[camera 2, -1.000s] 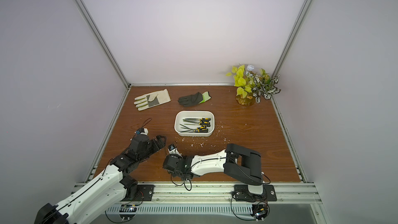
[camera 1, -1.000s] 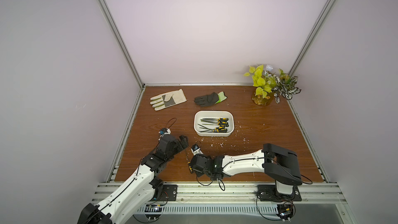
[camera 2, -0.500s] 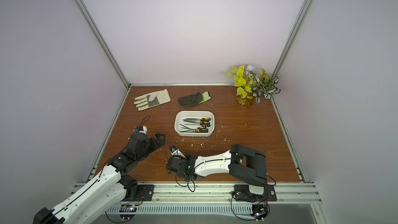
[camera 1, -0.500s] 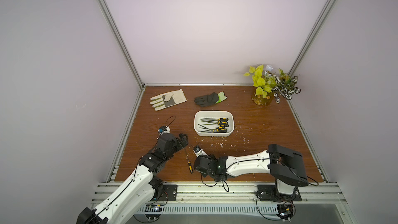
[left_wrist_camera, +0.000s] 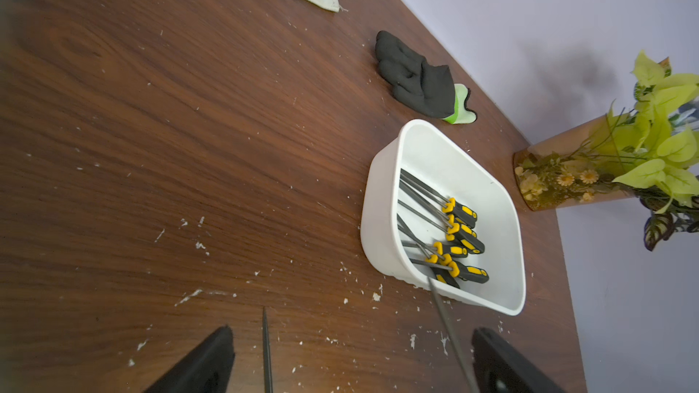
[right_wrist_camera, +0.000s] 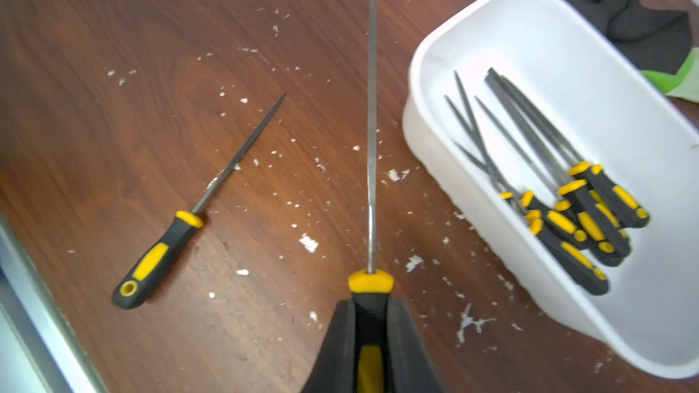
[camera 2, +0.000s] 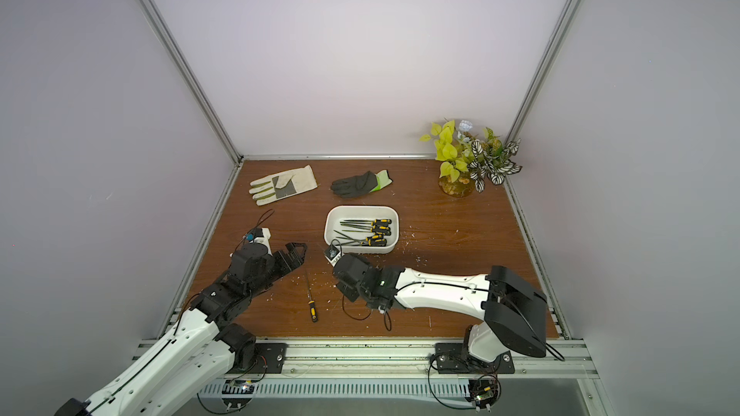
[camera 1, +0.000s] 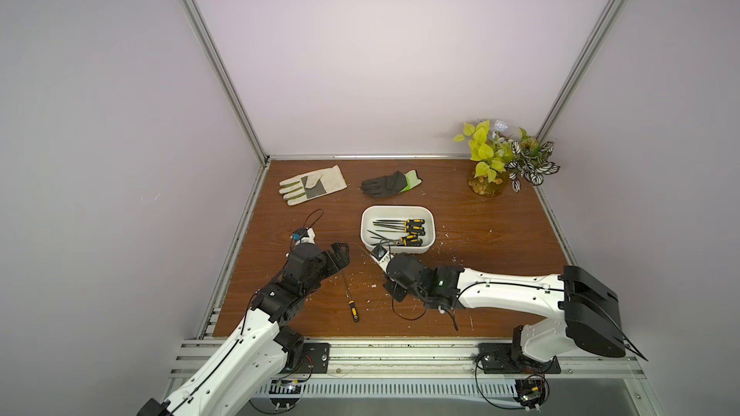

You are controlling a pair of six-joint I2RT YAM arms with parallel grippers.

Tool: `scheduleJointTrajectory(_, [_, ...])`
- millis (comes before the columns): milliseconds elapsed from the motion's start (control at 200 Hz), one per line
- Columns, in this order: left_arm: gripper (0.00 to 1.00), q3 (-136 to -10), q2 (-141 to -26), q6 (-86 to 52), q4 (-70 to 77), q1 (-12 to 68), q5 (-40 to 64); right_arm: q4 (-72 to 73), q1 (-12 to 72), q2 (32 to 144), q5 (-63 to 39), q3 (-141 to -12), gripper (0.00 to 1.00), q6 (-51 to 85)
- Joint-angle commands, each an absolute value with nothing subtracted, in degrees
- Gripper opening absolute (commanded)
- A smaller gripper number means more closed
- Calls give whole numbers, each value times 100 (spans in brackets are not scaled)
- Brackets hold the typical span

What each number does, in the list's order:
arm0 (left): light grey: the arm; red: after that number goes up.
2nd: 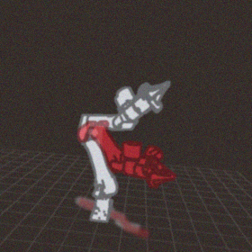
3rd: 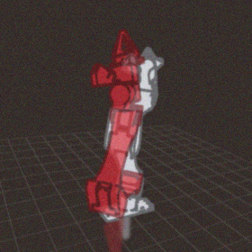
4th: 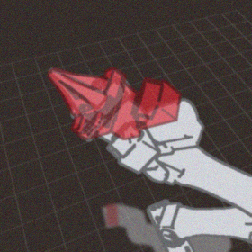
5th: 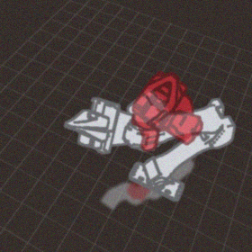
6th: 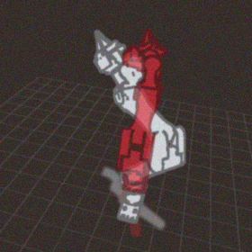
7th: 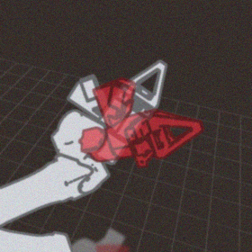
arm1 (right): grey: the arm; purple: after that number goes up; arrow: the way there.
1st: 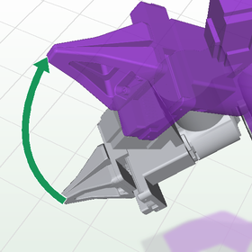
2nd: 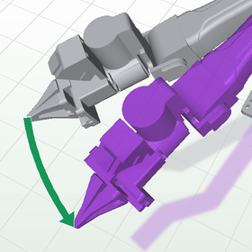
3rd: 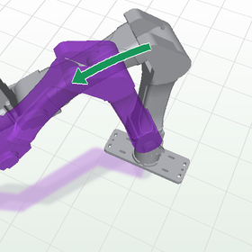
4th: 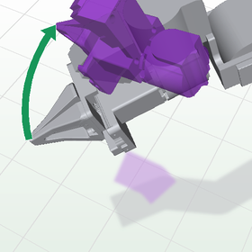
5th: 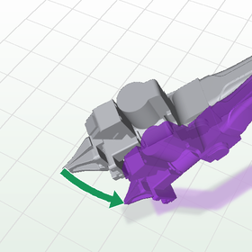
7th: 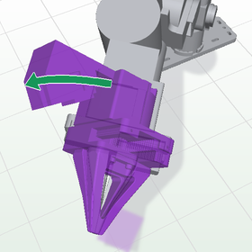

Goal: Put the file tool into the storage box
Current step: Pick up the file tool from the center of the board, then place the file tool in the storage box.

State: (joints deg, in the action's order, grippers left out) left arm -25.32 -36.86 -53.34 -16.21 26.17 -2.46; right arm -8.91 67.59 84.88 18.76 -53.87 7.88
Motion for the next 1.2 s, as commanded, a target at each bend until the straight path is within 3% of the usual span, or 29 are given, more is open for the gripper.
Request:
scheduleJointTrajectory(0, [100, -2698, -3549, -5212, -1839, 2574, -355, -899, 6498, 8158, 1466, -5556, 3, 14])
scheduleJointTrajectory(405, [100, -2690, -3667, -5133, -1784, 2575, -203, -1296, 5480, 8478, 789, -6404, 1, -1665])
scheduleJointTrajectory(565, [100, -2579, -3696, -5003, -1664, 2575, -133, -1452, 5163, 8974, 982, -6823, 0, -2341])
scheduleJointTrajectory(946, [100, -2455, -3935, -4904, -1442, 2572, 71, -1705, 4310, 10348, 780, -7304, 0, -2699])
scheduleJointTrajectory(1196, [100, -2377, -4089, -4952, -1266, 2576, 222, -1494, 4302, 10119, 390, -6984, 0, -2702])
